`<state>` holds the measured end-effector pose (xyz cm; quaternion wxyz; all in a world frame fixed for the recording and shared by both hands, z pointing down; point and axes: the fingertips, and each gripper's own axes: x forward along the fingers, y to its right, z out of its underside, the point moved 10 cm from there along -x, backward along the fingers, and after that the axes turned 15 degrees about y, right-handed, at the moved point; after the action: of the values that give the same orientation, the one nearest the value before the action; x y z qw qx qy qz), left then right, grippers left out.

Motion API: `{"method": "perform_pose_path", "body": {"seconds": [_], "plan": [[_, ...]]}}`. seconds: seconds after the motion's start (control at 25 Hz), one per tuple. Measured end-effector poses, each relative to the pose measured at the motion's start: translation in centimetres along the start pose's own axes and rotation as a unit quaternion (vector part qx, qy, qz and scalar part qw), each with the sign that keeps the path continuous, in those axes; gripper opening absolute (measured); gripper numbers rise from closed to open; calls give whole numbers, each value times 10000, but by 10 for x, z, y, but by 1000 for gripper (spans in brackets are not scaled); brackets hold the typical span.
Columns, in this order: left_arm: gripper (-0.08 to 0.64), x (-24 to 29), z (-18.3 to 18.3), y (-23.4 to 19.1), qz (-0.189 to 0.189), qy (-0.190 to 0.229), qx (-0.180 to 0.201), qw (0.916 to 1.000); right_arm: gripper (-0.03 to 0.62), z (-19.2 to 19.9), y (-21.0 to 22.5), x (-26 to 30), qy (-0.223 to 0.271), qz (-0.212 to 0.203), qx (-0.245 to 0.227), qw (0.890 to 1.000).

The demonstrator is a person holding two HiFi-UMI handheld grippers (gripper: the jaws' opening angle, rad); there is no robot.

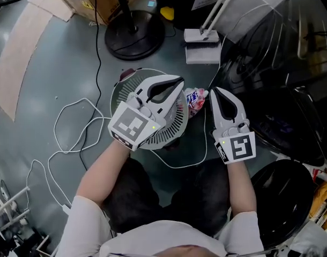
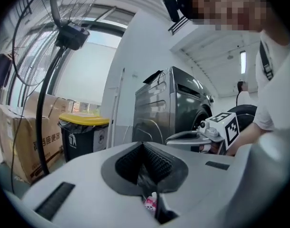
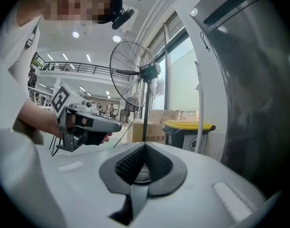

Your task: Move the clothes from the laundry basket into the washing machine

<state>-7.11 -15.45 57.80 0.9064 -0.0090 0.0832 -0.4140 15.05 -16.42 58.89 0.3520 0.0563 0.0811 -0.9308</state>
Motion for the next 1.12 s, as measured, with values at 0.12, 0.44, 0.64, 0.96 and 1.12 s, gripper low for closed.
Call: {"method": "perform_pose_path", "body": {"seconds": [0.12, 0.44, 0.64, 0.96, 1.12], "plan": [[6, -16, -1, -5, -146, -133, 106, 9997, 11, 7, -2, 1, -90, -122, -24, 9999], [6, -51, -10, -2, -323, -370, 468, 9977, 11, 18, -2, -2, -233, -170, -33, 9996], [6, -61, -2, 1, -576, -440, 355, 9967, 11, 23, -13, 3, -365, -353, -112, 9986], [6, -74, 2, 4, -1169, -620, -47, 9912, 10, 3, -41, 8, -210, -449, 10, 9988], [6, -80, -8, 4, -1876, -603, -346, 9798, 10, -16, -52, -3, -638, -206, 527, 9964]]}}
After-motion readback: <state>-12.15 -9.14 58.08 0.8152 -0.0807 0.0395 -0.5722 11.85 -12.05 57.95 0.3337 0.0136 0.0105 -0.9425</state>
